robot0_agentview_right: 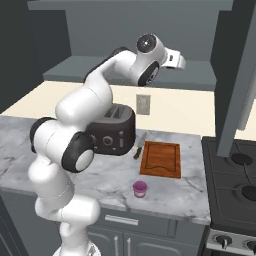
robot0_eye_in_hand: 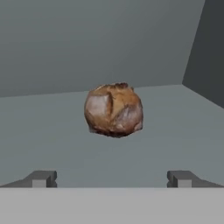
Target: Pick the bread, place it on the cutting board, pick the jam, place it on the counter, and close the cabinet.
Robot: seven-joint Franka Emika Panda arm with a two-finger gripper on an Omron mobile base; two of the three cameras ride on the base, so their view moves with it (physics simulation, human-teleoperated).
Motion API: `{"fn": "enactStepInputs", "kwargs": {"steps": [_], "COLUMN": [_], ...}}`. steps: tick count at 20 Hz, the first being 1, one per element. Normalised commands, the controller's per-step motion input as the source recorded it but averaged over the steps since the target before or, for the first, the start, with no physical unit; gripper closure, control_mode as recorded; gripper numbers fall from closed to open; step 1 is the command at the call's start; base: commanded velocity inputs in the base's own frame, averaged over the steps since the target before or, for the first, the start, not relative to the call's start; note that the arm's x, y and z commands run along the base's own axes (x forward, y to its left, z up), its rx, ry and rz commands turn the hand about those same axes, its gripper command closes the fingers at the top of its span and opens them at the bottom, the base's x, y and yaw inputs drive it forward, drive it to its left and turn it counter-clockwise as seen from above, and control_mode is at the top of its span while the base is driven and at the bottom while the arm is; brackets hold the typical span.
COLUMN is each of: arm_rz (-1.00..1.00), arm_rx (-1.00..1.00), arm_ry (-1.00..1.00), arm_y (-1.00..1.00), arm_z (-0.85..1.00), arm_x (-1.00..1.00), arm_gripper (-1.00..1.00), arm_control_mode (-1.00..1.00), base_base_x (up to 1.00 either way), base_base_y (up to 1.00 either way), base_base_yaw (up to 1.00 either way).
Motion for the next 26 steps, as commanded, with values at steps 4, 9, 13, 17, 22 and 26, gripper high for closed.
{"fn": "enactStepInputs", "kwargs": {"steps": [4, 9, 13, 17, 22, 26], "arm_rz": [0.0, 0.0, 0.0, 0.0, 0.0, 0.0], "arm_rx": [0.0, 0.0, 0.0, 0.0, 0.0, 0.0], "arm_ry": [0.0, 0.0, 0.0, 0.0, 0.0, 0.0], "arm_y": [0.0, -0.02, -0.02, -0.08, -0.22, -0.2], "arm_z": [0.0, 0.04, 0.03, 0.0, 0.0, 0.0], "arm_x": [0.41, 0.4, 0.41, 0.4, 0.28, 0.23], "arm_gripper": [-1.0, -1.0, -1.0, -1.0, -1.0, -1.0], "arm_control_mode": [-1.0, -1.0, -1.0, -1.0, -1.0, -1.0], "base_base_x": [0.0, 0.0, 0.0, 0.0, 0.0, 0.0], "base_base_y": [0.0, 0.0, 0.0, 0.0, 0.0, 0.0], "base_base_yaw": [0.0, 0.0, 0.0, 0.0, 0.0, 0.0]}}
